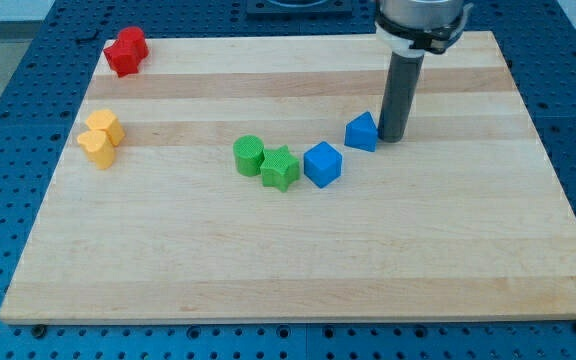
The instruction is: Push the blue triangle slightly left and down
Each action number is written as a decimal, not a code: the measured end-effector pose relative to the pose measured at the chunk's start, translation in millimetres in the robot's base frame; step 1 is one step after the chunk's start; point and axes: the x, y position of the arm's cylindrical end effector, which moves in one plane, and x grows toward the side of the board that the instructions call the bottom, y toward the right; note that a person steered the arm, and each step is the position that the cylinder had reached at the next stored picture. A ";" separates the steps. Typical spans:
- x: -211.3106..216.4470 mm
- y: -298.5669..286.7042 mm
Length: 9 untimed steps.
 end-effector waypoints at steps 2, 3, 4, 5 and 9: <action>19.7 -34.7; 19.7 -13.5; 8.6 -3.1; -6.6 -3.1; -26.7 -82.8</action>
